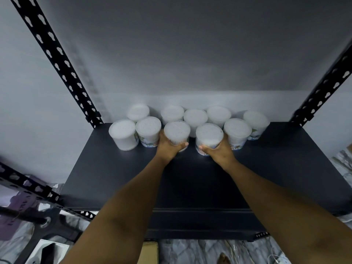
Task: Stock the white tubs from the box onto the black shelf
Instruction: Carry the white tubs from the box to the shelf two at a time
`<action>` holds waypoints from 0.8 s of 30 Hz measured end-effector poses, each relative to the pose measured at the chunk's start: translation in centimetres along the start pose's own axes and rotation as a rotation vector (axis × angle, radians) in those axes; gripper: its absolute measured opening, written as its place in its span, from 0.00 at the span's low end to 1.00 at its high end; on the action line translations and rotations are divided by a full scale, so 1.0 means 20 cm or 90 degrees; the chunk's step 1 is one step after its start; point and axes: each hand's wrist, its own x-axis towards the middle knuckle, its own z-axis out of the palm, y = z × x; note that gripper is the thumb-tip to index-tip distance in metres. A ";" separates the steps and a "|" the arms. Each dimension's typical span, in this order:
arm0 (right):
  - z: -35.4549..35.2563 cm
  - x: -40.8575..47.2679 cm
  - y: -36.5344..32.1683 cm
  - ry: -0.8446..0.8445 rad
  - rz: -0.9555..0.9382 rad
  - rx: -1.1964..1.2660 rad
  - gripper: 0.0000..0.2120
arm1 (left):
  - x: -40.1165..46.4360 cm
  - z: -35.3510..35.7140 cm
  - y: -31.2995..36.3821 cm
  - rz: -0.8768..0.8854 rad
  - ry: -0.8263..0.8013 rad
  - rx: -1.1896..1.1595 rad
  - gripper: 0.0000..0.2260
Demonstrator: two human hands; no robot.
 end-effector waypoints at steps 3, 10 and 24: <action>-0.01 0.00 0.00 -0.020 -0.010 0.011 0.37 | -0.01 0.00 0.01 0.010 0.000 -0.009 0.41; -0.01 -0.05 -0.05 0.006 -0.011 0.027 0.37 | -0.08 -0.02 0.01 0.033 -0.008 -0.018 0.40; -0.13 -0.40 -0.01 -0.016 -0.113 -0.365 0.37 | -0.43 0.00 0.07 0.071 -0.008 0.244 0.34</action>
